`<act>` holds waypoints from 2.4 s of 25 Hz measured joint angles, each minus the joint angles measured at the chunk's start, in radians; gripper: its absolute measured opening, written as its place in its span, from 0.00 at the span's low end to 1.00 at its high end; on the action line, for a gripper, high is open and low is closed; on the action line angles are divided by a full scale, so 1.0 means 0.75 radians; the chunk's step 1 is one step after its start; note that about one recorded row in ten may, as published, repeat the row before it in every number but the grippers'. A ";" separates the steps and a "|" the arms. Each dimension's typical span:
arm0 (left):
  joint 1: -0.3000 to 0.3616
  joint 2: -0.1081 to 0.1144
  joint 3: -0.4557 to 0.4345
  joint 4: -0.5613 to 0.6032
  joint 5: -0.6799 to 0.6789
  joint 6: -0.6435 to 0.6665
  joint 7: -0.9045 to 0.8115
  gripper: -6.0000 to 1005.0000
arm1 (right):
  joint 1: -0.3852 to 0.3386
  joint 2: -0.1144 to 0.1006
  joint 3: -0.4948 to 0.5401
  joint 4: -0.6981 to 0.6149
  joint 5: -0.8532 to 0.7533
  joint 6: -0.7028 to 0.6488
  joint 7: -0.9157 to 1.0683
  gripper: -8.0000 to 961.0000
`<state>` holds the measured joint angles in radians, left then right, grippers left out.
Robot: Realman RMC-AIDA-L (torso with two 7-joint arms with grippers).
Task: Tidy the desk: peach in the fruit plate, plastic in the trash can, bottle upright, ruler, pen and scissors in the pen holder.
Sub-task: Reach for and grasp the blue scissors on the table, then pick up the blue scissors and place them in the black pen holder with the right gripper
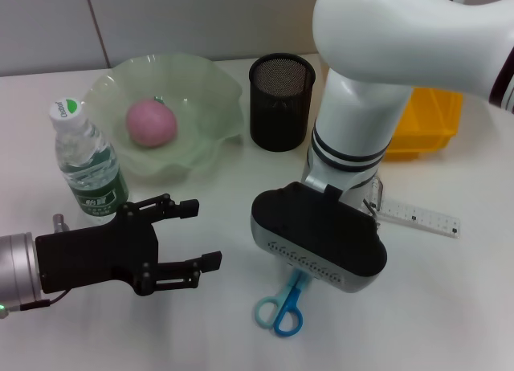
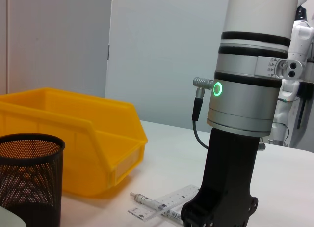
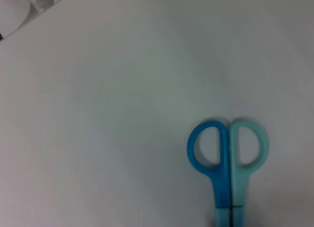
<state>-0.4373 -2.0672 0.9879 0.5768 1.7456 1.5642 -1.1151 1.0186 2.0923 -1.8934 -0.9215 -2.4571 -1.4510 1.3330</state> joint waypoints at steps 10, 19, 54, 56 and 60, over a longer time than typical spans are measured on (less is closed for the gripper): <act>0.000 0.003 0.000 0.000 0.000 0.002 0.000 0.84 | 0.012 0.000 -0.054 -0.004 0.026 0.011 0.036 0.39; 0.002 0.003 -0.005 -0.005 0.002 0.003 -0.002 0.84 | 0.012 0.000 -0.072 -0.014 0.043 0.010 0.042 0.39; 0.018 0.005 -0.009 -0.006 0.010 0.004 0.001 0.84 | 0.003 0.000 -0.108 -0.040 0.042 0.022 0.068 0.38; 0.021 0.005 -0.010 -0.006 0.010 0.003 0.001 0.84 | 0.001 0.000 -0.104 -0.047 0.040 0.018 0.069 0.38; 0.023 0.005 -0.010 -0.006 0.010 0.002 0.001 0.84 | 0.000 0.000 -0.101 -0.048 0.040 0.016 0.070 0.37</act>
<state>-0.4203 -2.0632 0.9801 0.5721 1.7533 1.5654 -1.1145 1.0186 2.0922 -1.9689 -0.9573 -2.4270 -1.4388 1.3852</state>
